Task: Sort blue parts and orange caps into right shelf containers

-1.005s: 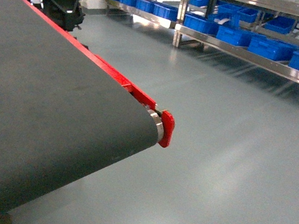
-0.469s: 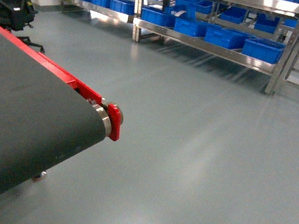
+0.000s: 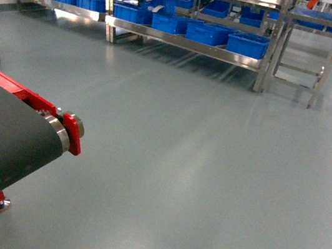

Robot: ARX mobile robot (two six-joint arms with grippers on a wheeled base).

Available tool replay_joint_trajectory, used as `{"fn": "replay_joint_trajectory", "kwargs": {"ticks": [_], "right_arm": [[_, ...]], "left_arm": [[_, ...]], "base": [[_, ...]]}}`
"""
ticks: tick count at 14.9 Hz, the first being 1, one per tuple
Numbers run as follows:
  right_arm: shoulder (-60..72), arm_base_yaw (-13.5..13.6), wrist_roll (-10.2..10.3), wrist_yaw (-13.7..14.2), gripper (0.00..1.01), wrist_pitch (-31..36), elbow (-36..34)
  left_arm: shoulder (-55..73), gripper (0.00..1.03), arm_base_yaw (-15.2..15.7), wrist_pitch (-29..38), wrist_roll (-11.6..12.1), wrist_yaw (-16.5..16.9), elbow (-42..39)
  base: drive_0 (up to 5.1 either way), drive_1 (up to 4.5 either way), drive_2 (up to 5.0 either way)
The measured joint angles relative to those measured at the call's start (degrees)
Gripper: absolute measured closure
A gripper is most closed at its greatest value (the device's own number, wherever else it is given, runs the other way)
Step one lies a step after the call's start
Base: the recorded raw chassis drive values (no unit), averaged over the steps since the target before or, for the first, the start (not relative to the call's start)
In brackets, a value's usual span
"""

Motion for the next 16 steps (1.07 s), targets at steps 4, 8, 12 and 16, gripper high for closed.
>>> {"fn": "replay_joint_trajectory", "kwargs": {"ticks": [4,8,12,16], "right_arm": [[0.0,0.0,0.0,0.0,0.59,0.0,0.0],[0.0,0.0,0.0,0.0,0.59,0.0,0.0],[0.0,0.0,0.0,0.0,0.59,0.0,0.0],[0.0,0.0,0.0,0.0,0.59,0.0,0.0]], "left_arm": [[0.0,0.62,0.0,0.0,0.0,0.0,0.0],[0.0,0.62,0.0,0.0,0.0,0.0,0.0],[0.0,0.62,0.0,0.0,0.0,0.0,0.0],[0.0,0.62,0.0,0.0,0.0,0.0,0.0]], "base": [[-1.6,-1.57,-1.6],[-1.6,-1.61,-1.6],[-1.7,-1.68,-1.7],[-1.6,-1.58,-1.6]]}}
